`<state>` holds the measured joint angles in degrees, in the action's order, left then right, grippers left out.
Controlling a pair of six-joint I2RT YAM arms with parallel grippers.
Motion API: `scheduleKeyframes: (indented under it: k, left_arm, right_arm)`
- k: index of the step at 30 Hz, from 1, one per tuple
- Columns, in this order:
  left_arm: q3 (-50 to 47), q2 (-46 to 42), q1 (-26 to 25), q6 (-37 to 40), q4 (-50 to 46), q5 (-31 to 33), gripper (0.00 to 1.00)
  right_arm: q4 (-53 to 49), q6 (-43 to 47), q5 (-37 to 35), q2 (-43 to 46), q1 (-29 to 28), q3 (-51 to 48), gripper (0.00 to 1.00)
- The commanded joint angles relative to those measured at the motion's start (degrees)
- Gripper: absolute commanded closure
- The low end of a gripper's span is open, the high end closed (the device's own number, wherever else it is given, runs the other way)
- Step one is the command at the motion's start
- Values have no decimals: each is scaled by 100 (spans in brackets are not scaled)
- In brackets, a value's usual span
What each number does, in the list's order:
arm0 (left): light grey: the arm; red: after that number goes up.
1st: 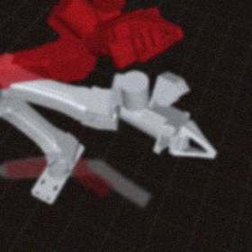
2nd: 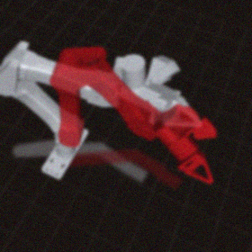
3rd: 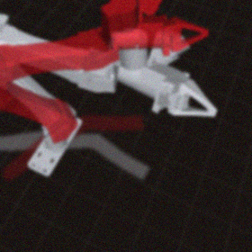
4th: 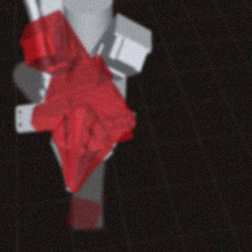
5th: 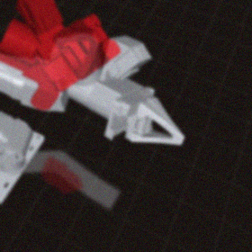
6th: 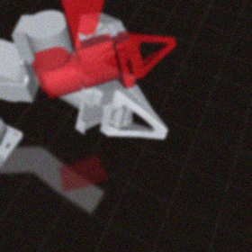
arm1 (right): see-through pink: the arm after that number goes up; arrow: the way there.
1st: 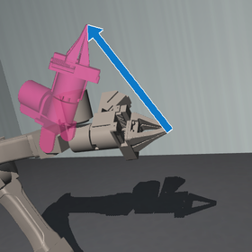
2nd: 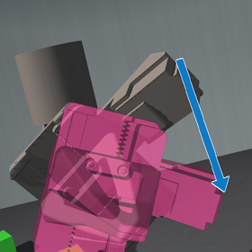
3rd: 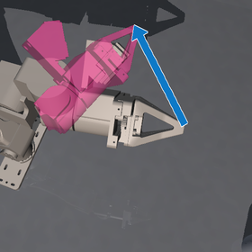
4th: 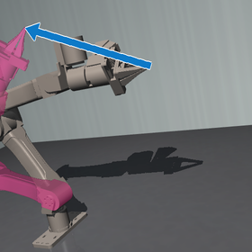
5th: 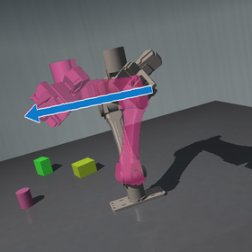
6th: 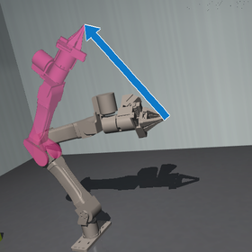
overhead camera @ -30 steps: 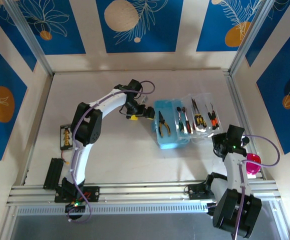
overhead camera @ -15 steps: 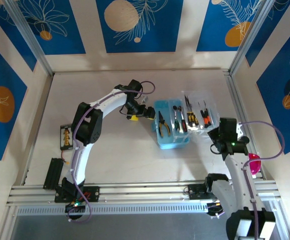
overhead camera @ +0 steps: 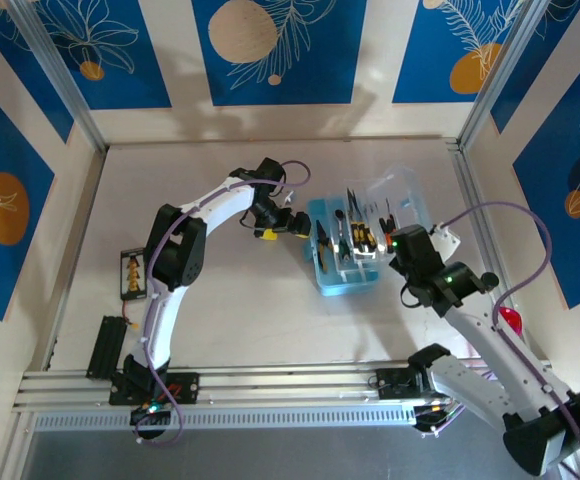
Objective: Pack the tool kit
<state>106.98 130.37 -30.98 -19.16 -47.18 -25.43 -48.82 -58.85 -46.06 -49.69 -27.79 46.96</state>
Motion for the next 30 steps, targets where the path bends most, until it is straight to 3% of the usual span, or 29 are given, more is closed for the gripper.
scheduleKeyframes:
  k: [1, 8, 16, 21, 30]
  left_arm:
    - [138, 70, -177, -38, 315, -287, 0]
    - [-138, -152, -180, 0, 459, -283, 0]
    - [-639, -578, -173, 22, 704, -208, 0]
    - [-815, -842, -171, 6, 836, -166, 0]
    - [-1145, -1107, -105, -35, 978, -121, 0]
  right_arm:
    - [489, -409, 498, -302, -686, 245, 100]
    - [132, -938, -239, -761, -1748, 580, 100]
    - [-354, -1579, -755, -1082, -2519, 883, 99]
    - [-541, -1925, -966, -1394, -2988, 1106, 84]
    - [-806, -2311, -1105, -1807, -3408, 1488, 68]
